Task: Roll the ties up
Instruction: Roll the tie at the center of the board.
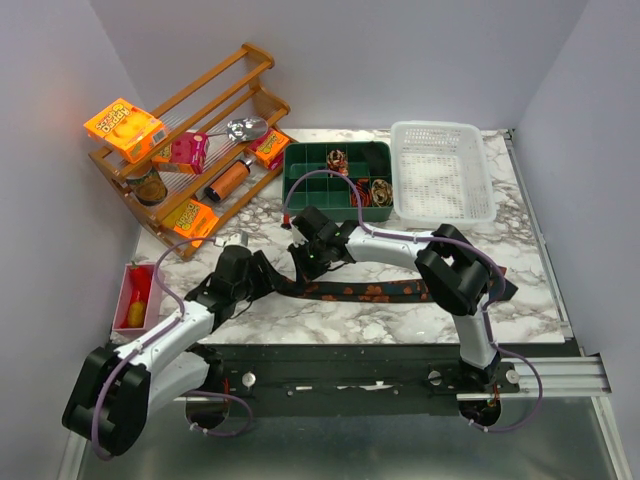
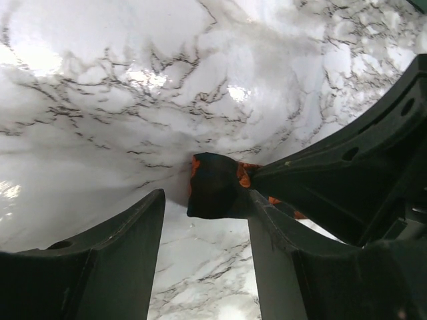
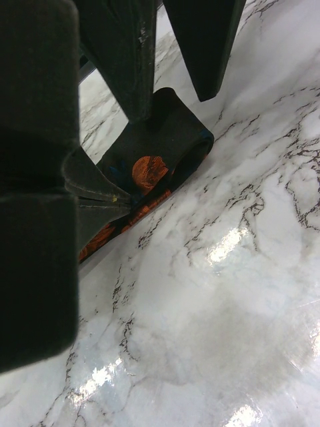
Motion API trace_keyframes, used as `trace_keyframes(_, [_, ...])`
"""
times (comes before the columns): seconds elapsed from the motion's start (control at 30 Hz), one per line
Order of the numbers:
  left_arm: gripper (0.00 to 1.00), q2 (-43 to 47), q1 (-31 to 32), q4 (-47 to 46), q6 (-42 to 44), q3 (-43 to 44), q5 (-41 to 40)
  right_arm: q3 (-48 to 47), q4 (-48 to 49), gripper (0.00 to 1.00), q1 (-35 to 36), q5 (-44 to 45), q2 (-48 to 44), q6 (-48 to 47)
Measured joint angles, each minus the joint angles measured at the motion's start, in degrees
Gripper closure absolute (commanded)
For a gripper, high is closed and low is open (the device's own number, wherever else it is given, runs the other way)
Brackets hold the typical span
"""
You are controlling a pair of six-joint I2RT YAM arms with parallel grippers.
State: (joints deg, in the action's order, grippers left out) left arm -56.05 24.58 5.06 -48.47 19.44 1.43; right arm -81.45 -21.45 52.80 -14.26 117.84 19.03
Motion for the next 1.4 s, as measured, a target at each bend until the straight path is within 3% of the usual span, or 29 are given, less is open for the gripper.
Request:
trace_keyframes(0.17, [0.5, -2.12, -0.11, -5.66, -0.17, -2.29, 2.54, 0.0, 0.02, 0.98, 0.0, 0.02, 0.0, -0.02])
trace_keyframes(0.4, [0.78, -4.59, -0.11, -11.47, -0.57, -4.17, 4.0, 0.0, 0.15, 0.98, 0.0, -0.02, 0.0, 0.0])
trace_keyframes(0.57, [0.93, -2.49, -0.09, -11.98, -0.02, -4.26, 3.98, 0.15, 0.9, 0.98, 0.02, -0.33, 0.0, 0.0])
trace_keyframes(0.7, [1.0, -0.46, -0.09, -10.29, 0.76, -4.24, 3.87, 0.2, 1.42, 0.98, 0.02, -0.74, 0.0, 0.02])
trace_keyframes(1.4, [1.0, 2.71, 0.98, 0.59, 5.16, 1.86, -2.16, 0.2, 0.5, 0.98, 0.09, -0.98, -0.31, 0.42])
